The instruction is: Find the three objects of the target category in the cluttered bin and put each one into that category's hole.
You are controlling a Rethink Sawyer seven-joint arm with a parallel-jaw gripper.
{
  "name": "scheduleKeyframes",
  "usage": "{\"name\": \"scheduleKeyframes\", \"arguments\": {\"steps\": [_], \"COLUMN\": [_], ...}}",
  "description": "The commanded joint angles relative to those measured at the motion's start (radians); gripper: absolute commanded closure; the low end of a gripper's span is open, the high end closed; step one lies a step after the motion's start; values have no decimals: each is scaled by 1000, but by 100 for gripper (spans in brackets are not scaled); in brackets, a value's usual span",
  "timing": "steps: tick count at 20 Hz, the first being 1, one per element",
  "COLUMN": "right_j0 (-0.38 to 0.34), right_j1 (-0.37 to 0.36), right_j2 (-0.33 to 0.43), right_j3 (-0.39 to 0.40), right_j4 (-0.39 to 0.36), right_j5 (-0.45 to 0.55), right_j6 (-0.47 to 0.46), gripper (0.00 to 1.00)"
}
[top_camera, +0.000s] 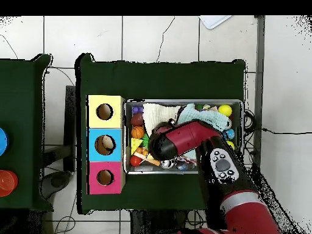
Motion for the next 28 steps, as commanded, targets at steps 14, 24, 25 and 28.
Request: {"name": "scheduleKeyframes", "arguments": {"steps": [14, 24, 25, 28], "right_j0": [-66, -157, -163, -166], "right_j1": [3, -182, -184, -194], "right_j2": [-30, 176, 192, 217], "right_j3": [96, 385, 402, 444], "right_j4": [43, 447, 476, 530], "right_j5": [180, 428, 429, 404], "right_j6": [-64, -30, -18, 16], "gripper": [100, 100, 100, 100]}}
